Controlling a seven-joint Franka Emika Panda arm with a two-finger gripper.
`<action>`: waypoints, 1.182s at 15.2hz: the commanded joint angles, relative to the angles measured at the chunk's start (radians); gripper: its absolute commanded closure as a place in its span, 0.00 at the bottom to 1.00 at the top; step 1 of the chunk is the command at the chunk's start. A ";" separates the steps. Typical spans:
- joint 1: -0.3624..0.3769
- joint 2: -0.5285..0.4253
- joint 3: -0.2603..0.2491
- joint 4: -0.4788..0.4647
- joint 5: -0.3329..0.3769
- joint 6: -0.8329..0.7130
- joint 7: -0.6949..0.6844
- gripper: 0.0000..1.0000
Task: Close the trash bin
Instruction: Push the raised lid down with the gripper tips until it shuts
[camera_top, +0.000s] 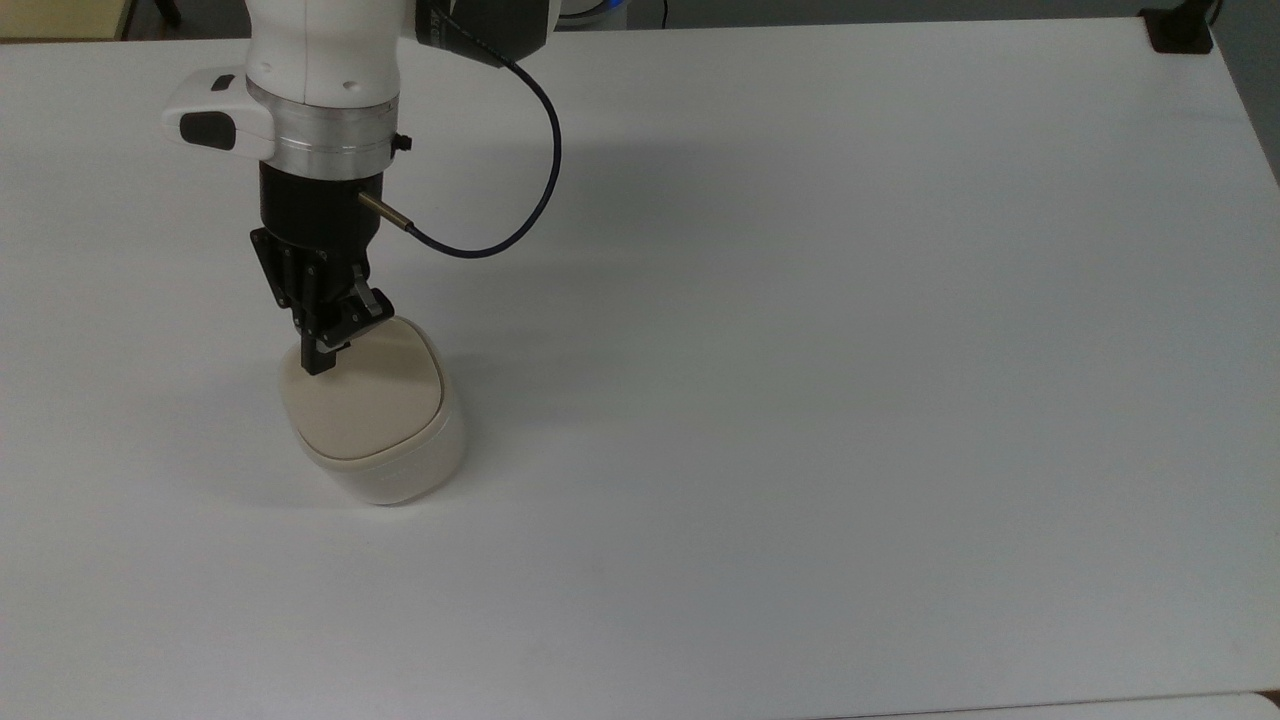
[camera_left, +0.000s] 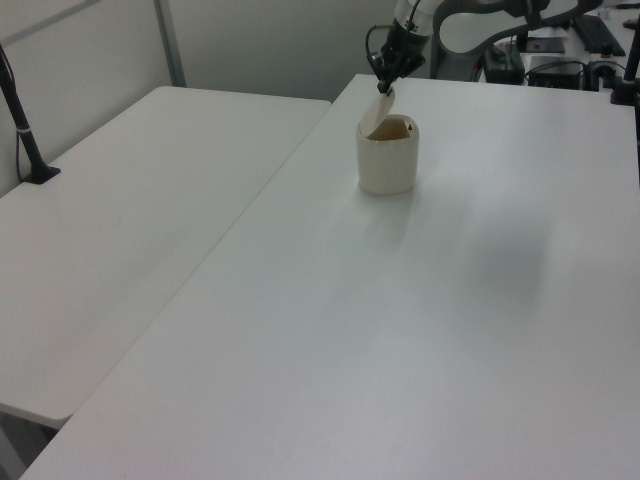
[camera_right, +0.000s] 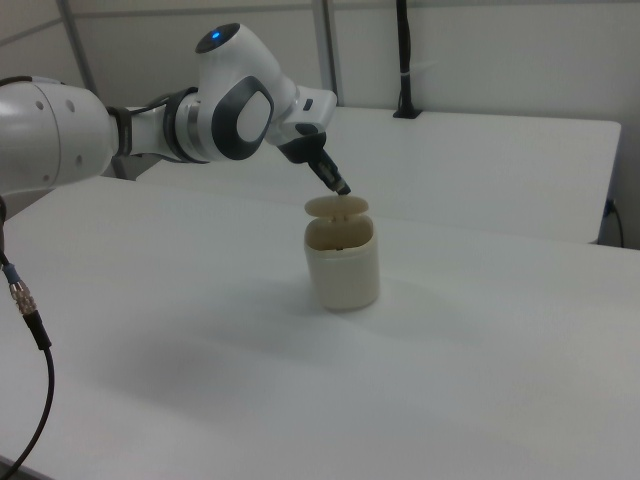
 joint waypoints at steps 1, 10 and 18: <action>0.002 -0.048 -0.001 -0.060 -0.017 -0.066 -0.070 1.00; 0.002 -0.022 0.002 -0.130 -0.084 -0.080 -0.165 1.00; -0.018 -0.071 0.005 -0.137 -0.092 -0.096 -0.161 1.00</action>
